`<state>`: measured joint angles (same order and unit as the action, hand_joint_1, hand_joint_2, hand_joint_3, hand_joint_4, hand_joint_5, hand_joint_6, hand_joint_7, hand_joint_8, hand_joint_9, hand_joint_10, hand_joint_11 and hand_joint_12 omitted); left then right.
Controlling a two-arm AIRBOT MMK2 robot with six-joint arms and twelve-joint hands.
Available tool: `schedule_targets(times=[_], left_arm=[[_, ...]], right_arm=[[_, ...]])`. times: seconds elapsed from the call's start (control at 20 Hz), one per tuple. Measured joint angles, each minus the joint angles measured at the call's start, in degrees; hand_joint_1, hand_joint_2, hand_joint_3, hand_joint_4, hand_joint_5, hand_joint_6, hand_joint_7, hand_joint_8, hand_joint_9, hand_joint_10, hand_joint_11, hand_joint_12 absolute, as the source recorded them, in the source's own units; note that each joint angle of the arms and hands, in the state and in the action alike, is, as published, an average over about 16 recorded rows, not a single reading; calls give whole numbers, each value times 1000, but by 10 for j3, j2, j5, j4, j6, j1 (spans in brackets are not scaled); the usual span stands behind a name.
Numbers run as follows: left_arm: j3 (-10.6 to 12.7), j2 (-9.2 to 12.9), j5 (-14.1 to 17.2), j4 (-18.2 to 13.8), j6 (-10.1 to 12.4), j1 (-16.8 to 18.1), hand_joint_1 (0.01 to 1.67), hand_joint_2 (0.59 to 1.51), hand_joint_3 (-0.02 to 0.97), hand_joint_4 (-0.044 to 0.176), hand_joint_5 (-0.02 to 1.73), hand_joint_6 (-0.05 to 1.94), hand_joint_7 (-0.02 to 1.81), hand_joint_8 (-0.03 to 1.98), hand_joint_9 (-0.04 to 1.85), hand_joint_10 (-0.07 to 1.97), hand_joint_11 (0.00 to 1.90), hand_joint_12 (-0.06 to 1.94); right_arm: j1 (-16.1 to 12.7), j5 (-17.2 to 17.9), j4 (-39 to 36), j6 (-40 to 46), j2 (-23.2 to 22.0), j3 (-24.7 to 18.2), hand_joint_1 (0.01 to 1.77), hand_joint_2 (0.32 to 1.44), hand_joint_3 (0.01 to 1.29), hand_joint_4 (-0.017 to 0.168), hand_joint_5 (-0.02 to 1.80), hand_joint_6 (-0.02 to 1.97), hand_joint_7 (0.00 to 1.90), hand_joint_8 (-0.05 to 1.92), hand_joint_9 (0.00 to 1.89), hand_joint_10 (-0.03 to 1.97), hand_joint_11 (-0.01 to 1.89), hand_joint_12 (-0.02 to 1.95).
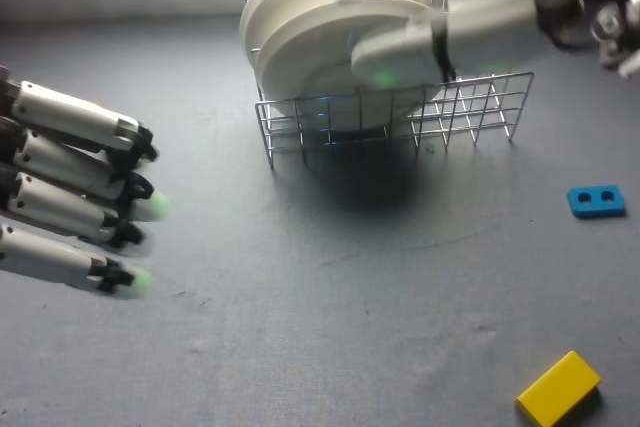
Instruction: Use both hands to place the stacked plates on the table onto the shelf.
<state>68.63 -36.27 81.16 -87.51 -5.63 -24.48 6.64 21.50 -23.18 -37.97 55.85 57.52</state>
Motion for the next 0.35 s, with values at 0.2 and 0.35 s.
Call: schedule_targets(times=[0.2,0.35], left_arm=[[0,0,-1,3,-1,0,78,1162,-3,63,845,844,921,854,881,851,669,1355],[1,0,-2,5,-2,0,96,1170,-4,82,1044,1109,1145,1122,1105,1139,876,1669]], right_arm=[[18,30,-40,4,-25,-27,375,1065,11,4,919,766,965,848,952,887,800,1346],[32,41,-64,8,-42,-44,226,1061,11,6,993,1001,1039,1112,1038,1163,949,1519]])
